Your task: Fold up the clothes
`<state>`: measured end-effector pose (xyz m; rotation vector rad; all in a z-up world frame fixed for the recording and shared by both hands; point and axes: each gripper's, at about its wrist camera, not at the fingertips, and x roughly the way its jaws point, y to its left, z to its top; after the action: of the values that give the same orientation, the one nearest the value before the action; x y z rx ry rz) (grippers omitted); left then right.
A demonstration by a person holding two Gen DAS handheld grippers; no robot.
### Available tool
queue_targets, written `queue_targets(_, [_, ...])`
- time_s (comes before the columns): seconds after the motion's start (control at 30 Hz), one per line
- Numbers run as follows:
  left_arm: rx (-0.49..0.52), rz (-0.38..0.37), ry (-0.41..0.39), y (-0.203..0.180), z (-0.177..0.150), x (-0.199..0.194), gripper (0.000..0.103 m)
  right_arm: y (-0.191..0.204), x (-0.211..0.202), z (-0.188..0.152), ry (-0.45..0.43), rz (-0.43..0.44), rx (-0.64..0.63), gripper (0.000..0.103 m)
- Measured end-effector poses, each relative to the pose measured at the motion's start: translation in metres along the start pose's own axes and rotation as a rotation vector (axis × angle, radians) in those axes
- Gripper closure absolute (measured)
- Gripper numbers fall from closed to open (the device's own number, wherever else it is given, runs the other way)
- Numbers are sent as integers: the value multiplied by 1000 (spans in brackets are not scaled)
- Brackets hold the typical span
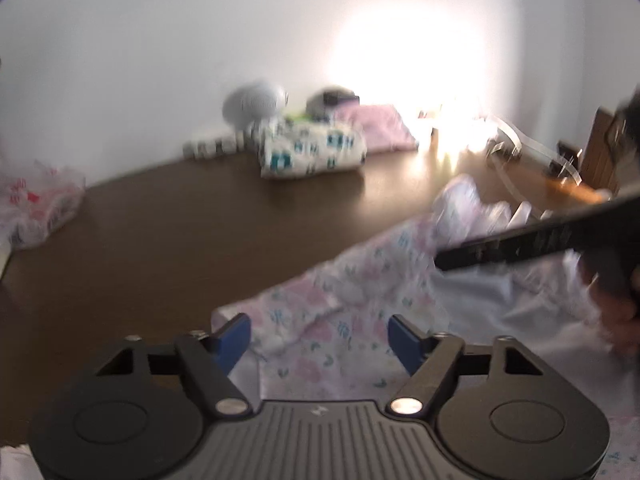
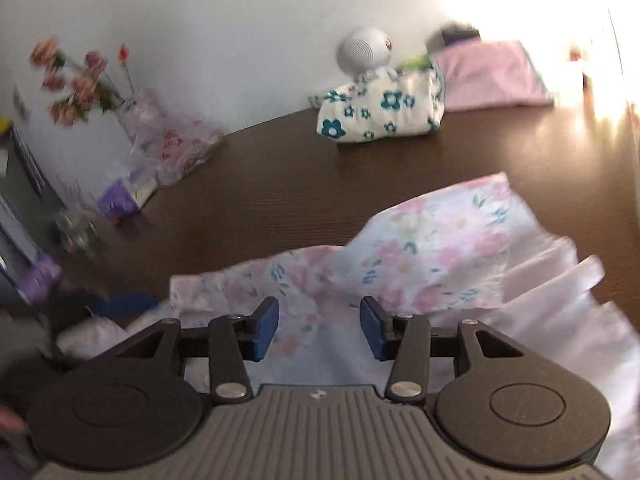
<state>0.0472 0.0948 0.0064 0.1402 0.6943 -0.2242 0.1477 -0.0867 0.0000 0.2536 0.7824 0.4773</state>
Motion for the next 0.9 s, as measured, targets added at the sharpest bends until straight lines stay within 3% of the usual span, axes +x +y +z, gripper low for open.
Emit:
queue_targets(0.03, [-11,4,11,1,-1,5,36,0,4,1,-5,-28,14,84])
queue_targets(0.07, [-24,7,21,1,-2,10,36,1,8,2,-9,-56,28,96])
queue_targets(0.1, [-31,3,32,2,-4,13,35,1,12,3,-14,-85,41,95])
queue_targets(0.2, [-28,-12,31,2,-13,13,32,19,12,-3,-95,-285,-98,95])
queue_targets(0.27, [-24,-12,24,3,-15,12,27,16,11,-5,-92,-315,-102,93])
queue_targets(0.37, [-46,0,5,7,-16,16,21,8,-9,-2,-76,-245,-82,92])
queue_targets(0.5, [-56,6,-17,10,-17,19,20,1,-41,-11,-44,-284,-149,92])
queue_targets(0.63, [-32,39,15,6,-11,15,21,-10,-90,-40,11,-218,-169,92])
queue_targets(0.7, [10,73,30,0,-5,2,23,-16,-115,-65,40,-226,-214,92])
queue_targets(0.77, [55,63,3,-6,1,-23,23,-25,-139,-89,69,-251,-253,92])
queue_targets(0.9, [160,-65,-36,-31,4,-87,20,-38,-188,-115,34,-299,-258,92])
